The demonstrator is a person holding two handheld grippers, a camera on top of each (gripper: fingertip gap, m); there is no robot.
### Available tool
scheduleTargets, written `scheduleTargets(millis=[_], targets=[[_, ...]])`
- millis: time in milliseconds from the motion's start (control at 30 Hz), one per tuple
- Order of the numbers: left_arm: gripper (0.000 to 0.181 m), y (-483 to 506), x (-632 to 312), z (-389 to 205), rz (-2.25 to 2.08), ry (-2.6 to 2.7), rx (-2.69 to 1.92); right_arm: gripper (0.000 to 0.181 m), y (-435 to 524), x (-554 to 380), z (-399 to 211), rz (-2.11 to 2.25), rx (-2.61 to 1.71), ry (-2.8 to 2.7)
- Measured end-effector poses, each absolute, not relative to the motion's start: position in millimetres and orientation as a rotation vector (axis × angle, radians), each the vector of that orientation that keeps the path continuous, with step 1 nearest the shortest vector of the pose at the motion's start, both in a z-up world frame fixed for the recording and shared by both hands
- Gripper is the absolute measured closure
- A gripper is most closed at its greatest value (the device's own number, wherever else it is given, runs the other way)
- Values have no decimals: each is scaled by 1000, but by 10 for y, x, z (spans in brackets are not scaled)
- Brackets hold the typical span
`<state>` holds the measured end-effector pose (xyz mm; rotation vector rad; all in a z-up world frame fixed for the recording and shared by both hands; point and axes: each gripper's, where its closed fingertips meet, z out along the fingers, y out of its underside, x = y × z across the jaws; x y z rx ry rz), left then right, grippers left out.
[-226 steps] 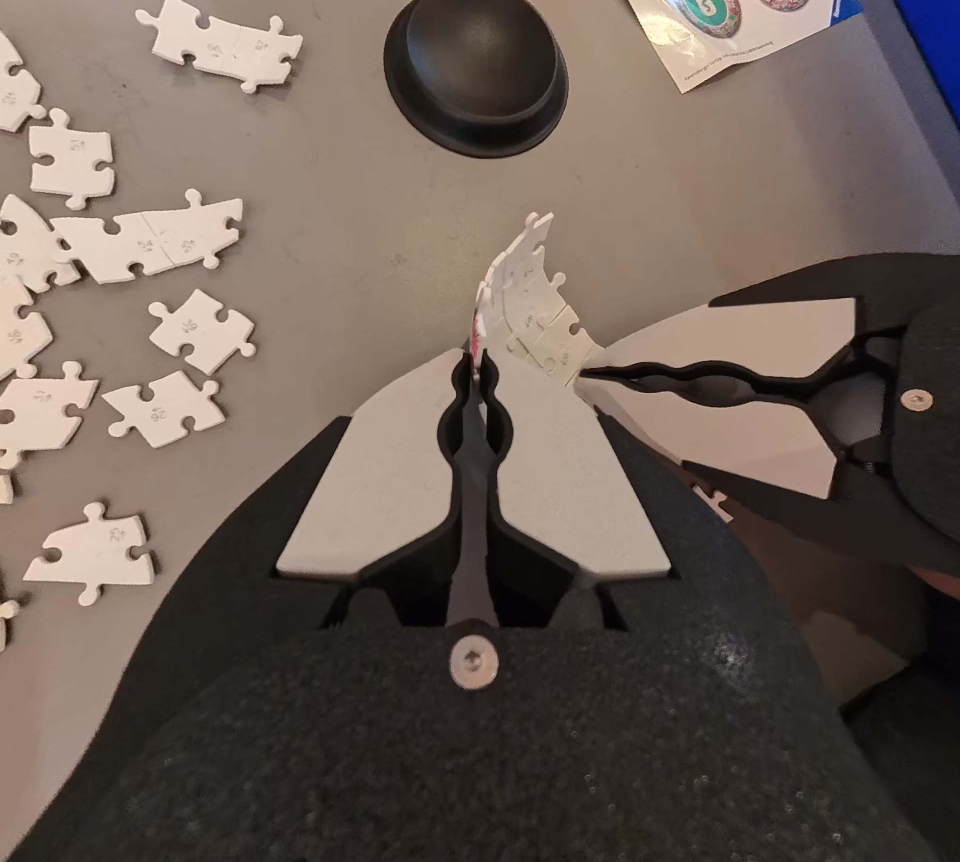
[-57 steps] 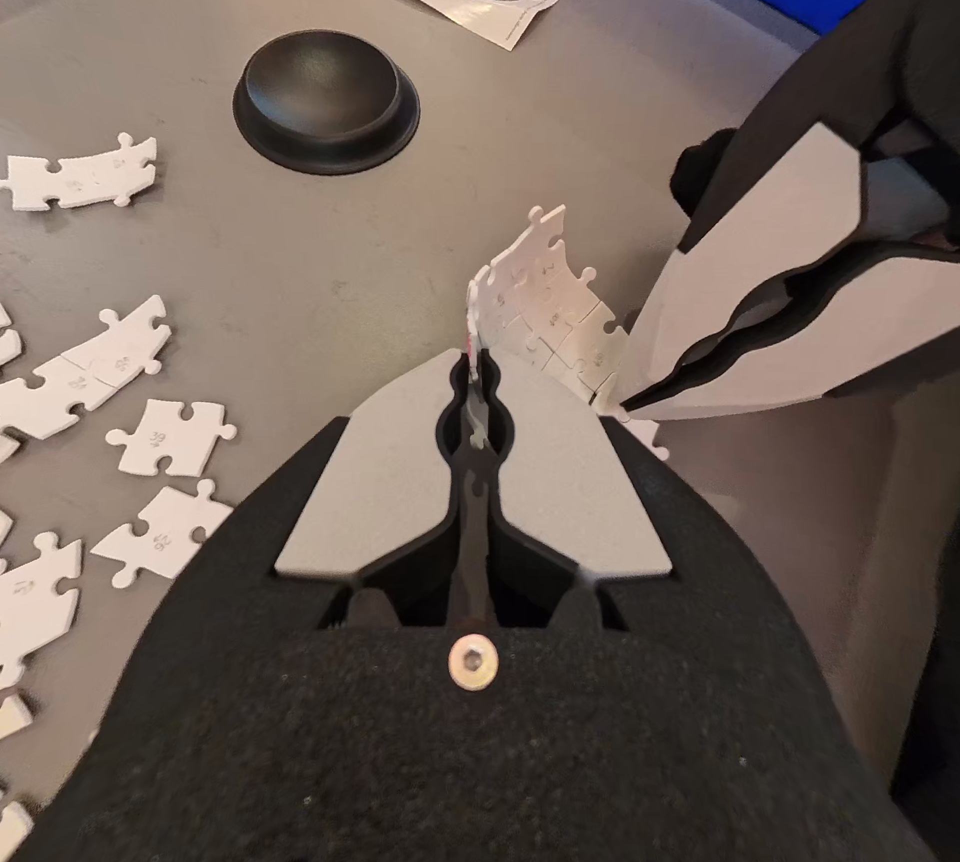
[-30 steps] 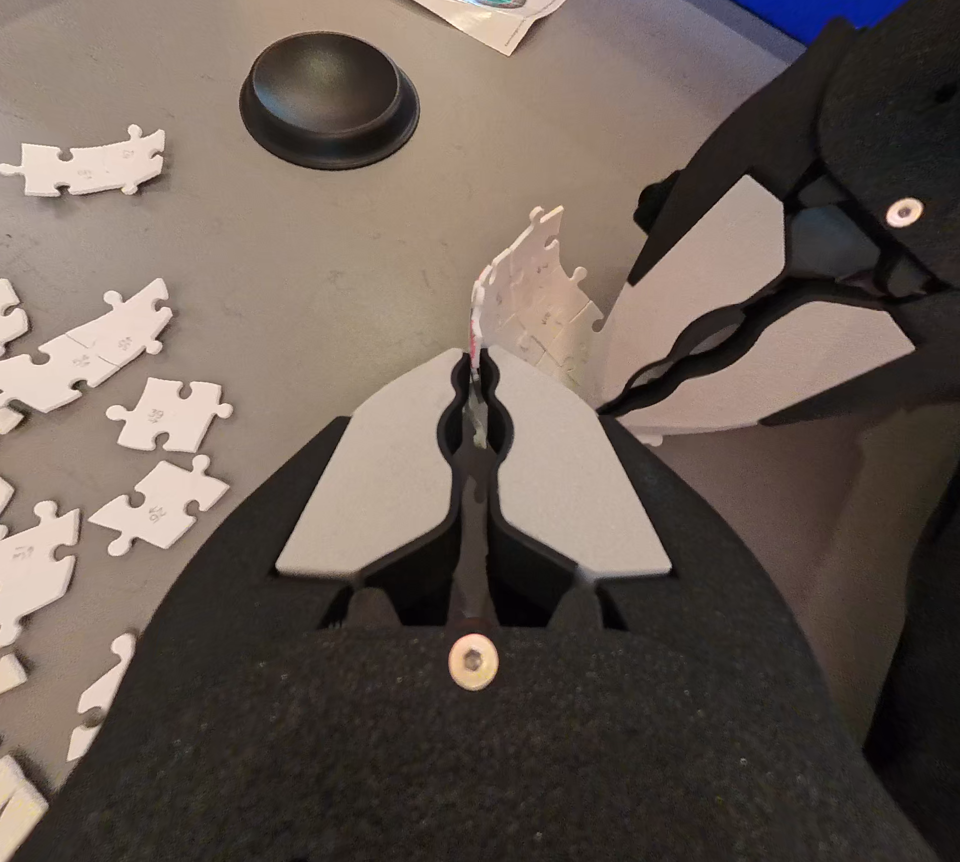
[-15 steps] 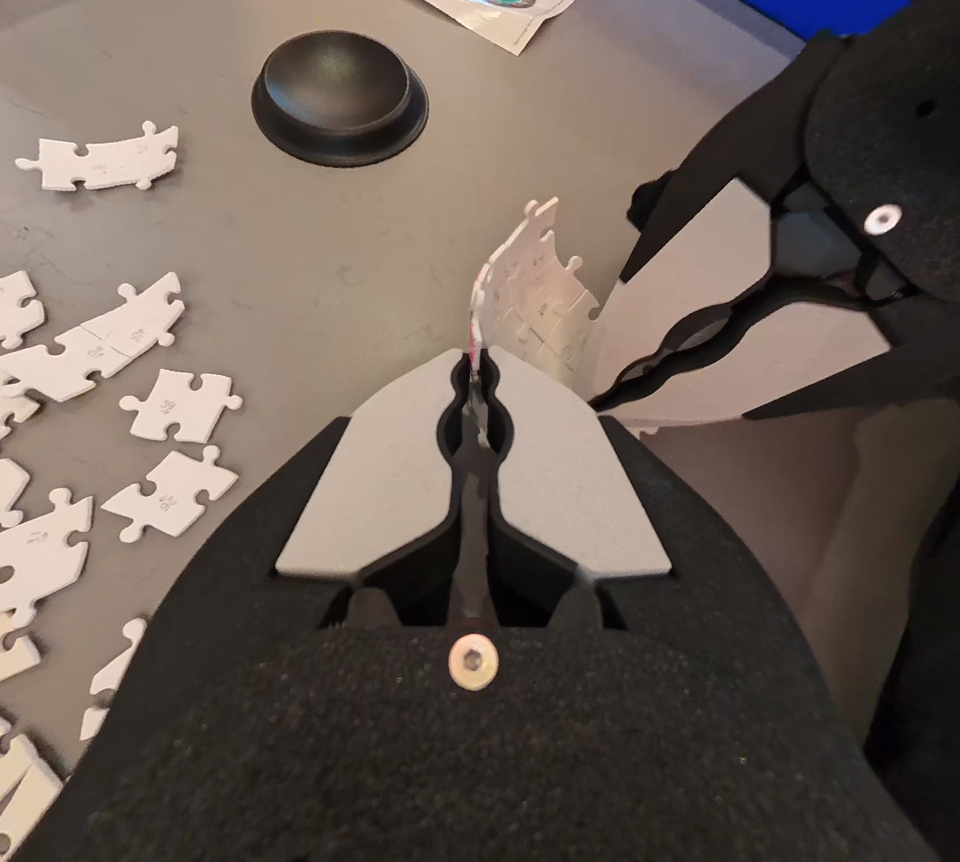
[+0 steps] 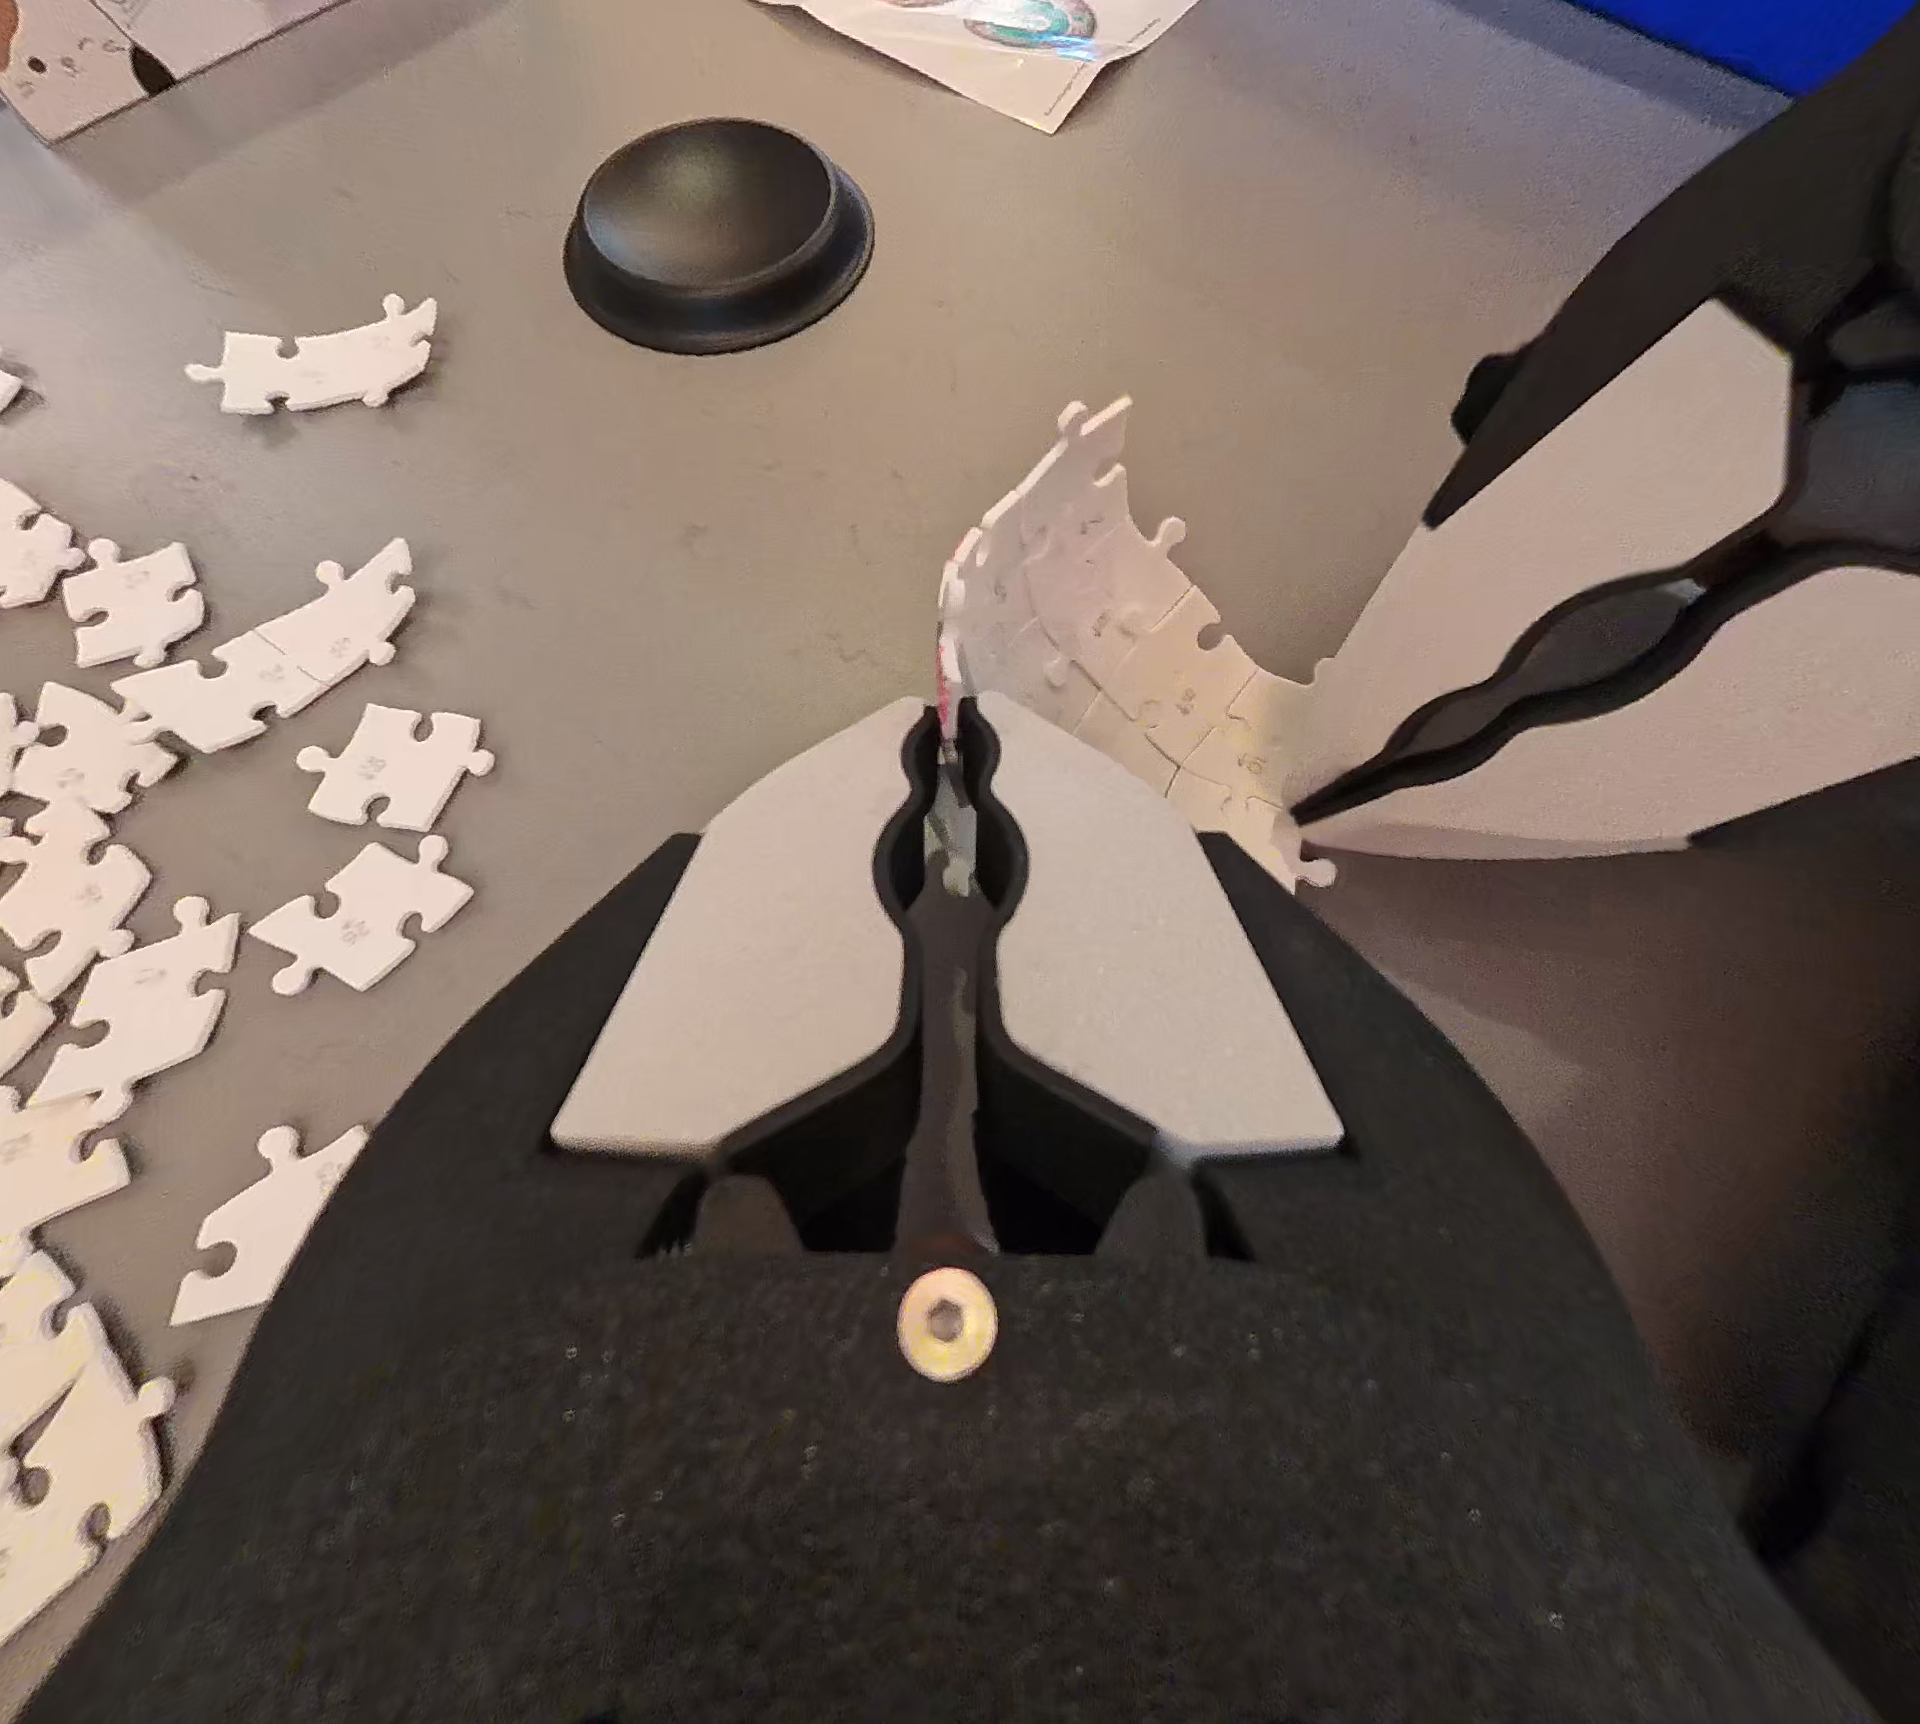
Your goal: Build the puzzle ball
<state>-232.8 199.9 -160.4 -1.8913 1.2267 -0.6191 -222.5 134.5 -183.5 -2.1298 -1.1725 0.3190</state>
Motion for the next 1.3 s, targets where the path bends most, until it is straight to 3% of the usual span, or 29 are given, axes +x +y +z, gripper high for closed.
scheduleTargets(millis=[567, 800, 1300], targets=[[178, 1966, -2382, -1511, -533, 1185, -1837, 181, 1431, -2190, -1938, 211, -2152, -1219], [178, 1976, -2365, -1543, -537, 1176, -1858, 181, 1388, -2044, -1696, 345, -2097, -1120], [178, 2003, -2349, -1566, -614, 1143, -1900, 181, 1389, -2299, -1945, 297, -2098, -1228]])
